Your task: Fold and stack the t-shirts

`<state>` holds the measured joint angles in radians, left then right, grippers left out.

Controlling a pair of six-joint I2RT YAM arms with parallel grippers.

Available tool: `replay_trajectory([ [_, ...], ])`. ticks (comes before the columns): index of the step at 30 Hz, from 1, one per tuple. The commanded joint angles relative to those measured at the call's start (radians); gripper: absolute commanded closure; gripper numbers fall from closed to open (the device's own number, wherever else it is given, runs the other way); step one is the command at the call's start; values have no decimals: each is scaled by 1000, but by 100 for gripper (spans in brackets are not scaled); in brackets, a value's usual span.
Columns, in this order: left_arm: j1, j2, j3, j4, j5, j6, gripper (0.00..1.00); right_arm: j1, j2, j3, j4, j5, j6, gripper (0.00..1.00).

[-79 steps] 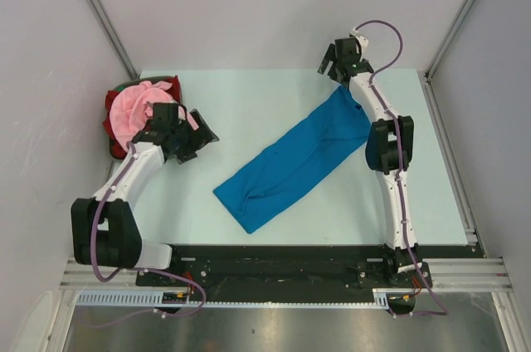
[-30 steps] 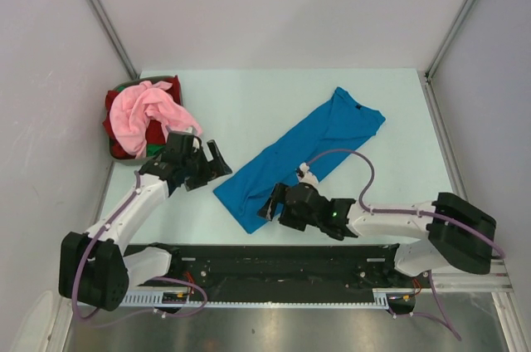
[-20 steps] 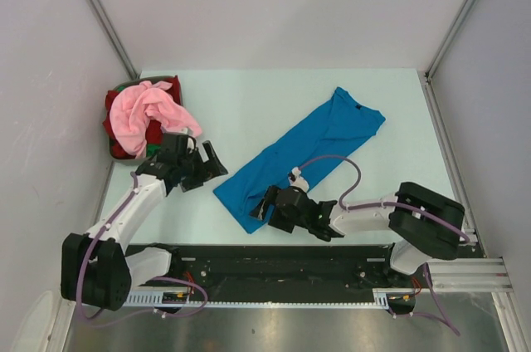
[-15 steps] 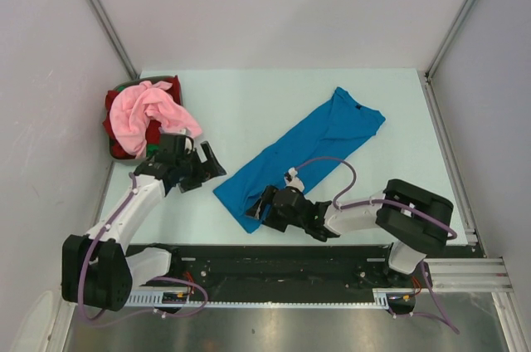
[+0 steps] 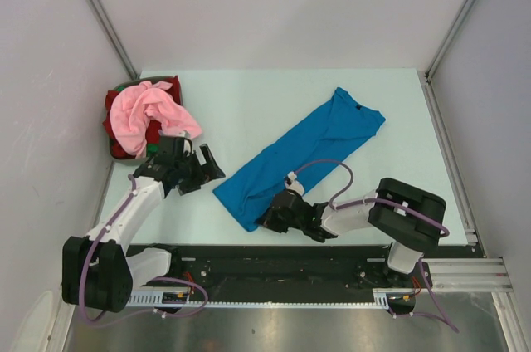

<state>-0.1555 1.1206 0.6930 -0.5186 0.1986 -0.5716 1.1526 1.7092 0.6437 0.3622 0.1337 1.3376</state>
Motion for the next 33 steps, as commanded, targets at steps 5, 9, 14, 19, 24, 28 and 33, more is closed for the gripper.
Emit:
replay_trajectory([
  [5,7,-47,-24,32,65,10,4,21,-153,-7,-436,142,-87,100],
  [9,-3,-68,-38,40,74,-7,4,33,-290,-38,-597,205,-84,100],
  [14,-47,-71,-36,49,71,-27,3,36,-434,-122,-709,199,-23,100],
  [19,-93,-67,-36,66,67,-54,4,97,-594,-193,-865,237,70,100],
  [24,-130,-55,-27,74,45,-70,3,153,-724,-214,-959,288,138,99],
  [28,-139,-38,-18,83,41,-73,3,154,-775,-196,-886,325,71,36],
  [33,-150,-24,-15,85,33,-70,3,72,-741,-49,-859,362,-72,0],
])
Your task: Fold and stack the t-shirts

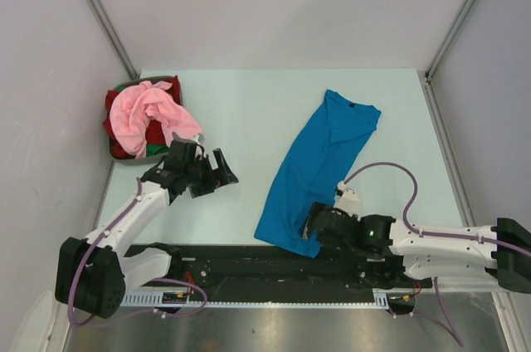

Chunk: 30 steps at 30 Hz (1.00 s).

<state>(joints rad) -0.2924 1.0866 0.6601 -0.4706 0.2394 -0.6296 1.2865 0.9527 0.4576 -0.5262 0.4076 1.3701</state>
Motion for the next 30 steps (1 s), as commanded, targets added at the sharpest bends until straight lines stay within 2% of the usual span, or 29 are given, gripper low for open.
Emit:
replay_trajectory([
  [1,-16,15,19,35,-6,-10,3,-94,20,162,11,94,-150,0],
  [2,-17,18,21,36,-8,-9,3,-128,20,180,9,85,-184,0],
  [3,-17,27,22,36,-9,-7,3,-226,20,203,8,76,-215,0],
  [5,-19,39,24,38,-11,-5,3,-338,14,210,11,44,-290,0],
  [6,-19,42,26,41,-12,-4,3,-480,11,208,18,25,-316,0],
  [8,-21,55,33,43,-15,-1,3,-614,11,207,37,4,-371,0],
  [9,-21,59,35,43,-14,1,3,-674,32,208,75,-12,-393,0],
  [10,-21,62,38,43,-12,1,3,-801,46,208,100,-41,-414,1],
  [13,-21,76,47,44,-14,2,3,-985,138,217,201,-125,-463,1],
  [14,-21,84,50,46,-12,4,4,-1019,165,223,224,-172,-482,0],
  [18,-21,101,56,53,-22,10,3,-1122,316,273,342,-184,-525,0],
  [23,-21,125,55,70,-15,5,3,-1243,510,289,485,-256,-502,0],
  [30,-21,144,75,67,-14,5,3,-1306,718,409,601,-311,-499,0],
])
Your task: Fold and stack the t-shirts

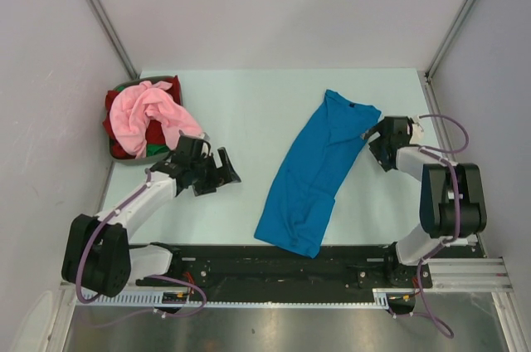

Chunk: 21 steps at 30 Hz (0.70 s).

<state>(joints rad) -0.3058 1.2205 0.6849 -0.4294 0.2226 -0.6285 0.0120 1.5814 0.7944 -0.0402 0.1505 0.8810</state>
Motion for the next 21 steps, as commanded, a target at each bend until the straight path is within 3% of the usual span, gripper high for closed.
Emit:
replay_trajectory([
  [1,-7,13,51,26,4,4,3,-37,106,84,125,-63,-7,1],
  [11,-7,73,79,41,-6,-3,3,-46,321,232,160,-123,1,3],
  [13,-7,86,79,47,-8,-13,3,-40,374,264,157,-140,6,13],
  [16,-7,102,79,64,-2,-26,3,-32,461,344,137,-216,13,38],
  [17,-7,106,79,67,-2,-28,3,-27,477,382,125,-226,15,51],
  [21,-9,112,79,69,-9,-31,3,-15,551,468,109,-249,23,78],
])
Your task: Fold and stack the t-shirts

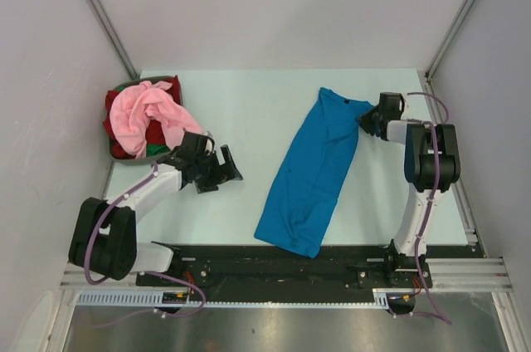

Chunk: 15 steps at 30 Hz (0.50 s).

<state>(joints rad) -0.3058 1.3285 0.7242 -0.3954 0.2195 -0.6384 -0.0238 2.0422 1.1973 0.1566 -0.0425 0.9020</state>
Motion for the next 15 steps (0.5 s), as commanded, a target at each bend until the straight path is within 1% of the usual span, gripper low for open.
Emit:
replay_trajectory([
  [1,-7,5,40,36,-8,-23,3,21,122,94,-112,-56,-3,83],
  [2,-7,5,40,36,-8,-23,3,54,139,125,-132,-56,-11,87],
  [4,-7,11,44,30,-15,-23,3,67,176,226,-152,-62,-24,91],
  [5,-7,11,46,29,-17,-21,3,83,212,260,-214,-65,-31,92],
  [6,-9,11,49,26,-25,-20,3,93,237,356,-244,-69,-38,92],
  [7,-7,12,50,21,-29,-21,4,102,263,404,-300,-74,-57,93],
  [8,-7,11,52,23,-32,-21,3,114,316,459,-324,-80,-64,93],
  [9,-7,12,53,23,-35,-21,3,134,338,549,-344,-91,-72,93],
  [12,-7,21,57,23,-42,-30,3,179,444,712,-436,-108,-101,93],
  [13,-7,23,60,24,-45,-32,4,186,478,833,-487,-118,-109,93],
  [14,-7,24,61,26,-45,-33,4,194,510,898,-521,-128,-126,92],
  [15,-7,24,61,26,-45,-37,4,209,577,971,-555,-152,-135,92],
])
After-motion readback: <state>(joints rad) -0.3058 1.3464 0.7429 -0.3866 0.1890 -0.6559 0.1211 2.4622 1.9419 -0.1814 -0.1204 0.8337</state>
